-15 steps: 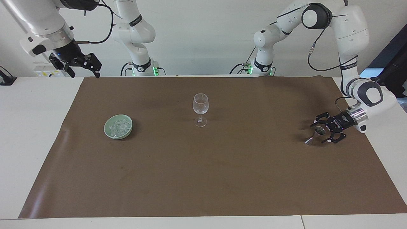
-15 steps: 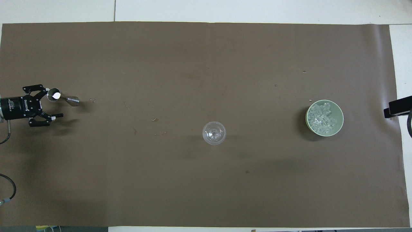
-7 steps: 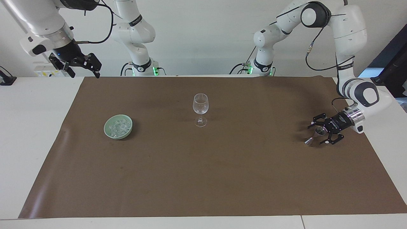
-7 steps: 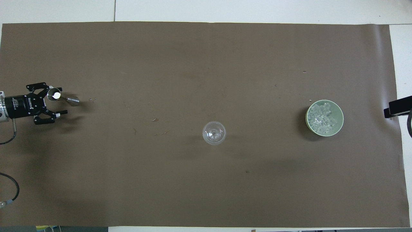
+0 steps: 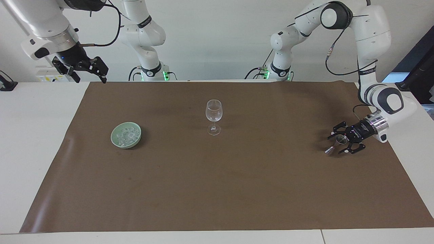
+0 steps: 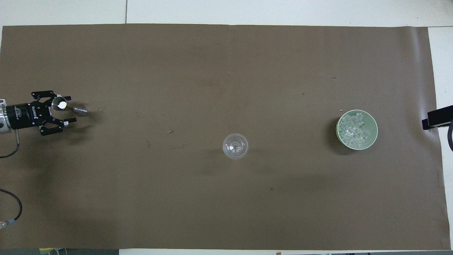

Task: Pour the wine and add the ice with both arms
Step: 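Close the left gripper around the small metal cup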

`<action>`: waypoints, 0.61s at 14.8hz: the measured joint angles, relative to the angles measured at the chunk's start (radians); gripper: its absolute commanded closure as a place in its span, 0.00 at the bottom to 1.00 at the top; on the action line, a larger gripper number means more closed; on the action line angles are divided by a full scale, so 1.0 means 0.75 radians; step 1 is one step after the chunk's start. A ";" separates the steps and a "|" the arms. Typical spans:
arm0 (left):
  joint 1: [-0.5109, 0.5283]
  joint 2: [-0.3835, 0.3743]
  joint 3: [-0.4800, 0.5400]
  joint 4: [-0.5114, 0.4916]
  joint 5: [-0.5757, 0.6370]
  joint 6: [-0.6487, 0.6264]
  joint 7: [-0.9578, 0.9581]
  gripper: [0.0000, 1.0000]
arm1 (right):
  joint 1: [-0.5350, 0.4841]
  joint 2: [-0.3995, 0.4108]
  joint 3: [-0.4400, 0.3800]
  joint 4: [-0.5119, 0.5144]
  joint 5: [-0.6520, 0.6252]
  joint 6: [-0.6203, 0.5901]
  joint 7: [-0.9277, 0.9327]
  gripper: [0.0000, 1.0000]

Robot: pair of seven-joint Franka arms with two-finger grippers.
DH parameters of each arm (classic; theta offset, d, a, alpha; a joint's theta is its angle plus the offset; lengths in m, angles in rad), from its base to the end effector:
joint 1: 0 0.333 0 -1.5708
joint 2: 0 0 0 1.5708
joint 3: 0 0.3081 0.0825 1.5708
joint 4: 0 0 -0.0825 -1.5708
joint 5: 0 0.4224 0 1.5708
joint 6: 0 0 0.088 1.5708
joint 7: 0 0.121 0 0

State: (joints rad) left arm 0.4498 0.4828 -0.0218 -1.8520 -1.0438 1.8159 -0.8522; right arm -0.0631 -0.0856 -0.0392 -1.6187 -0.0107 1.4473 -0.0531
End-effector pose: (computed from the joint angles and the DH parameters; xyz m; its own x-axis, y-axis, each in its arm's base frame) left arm 0.6055 0.1855 0.2216 -0.1514 0.4895 -0.8588 0.9671 0.2532 -0.0261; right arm 0.5491 -0.0586 0.6173 0.9951 -0.0497 -0.0860 -0.0496 -0.9988 0.0028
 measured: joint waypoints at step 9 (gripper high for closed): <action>0.000 -0.002 -0.003 0.000 -0.003 -0.011 0.048 1.00 | 0.000 0.000 0.000 0.000 0.000 0.000 0.000 0.00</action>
State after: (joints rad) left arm 0.4501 0.4813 -0.0239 -1.8521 -1.0464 1.8076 -0.8159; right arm -0.0631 -0.0856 -0.0392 -1.6187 -0.0107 1.4473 -0.0531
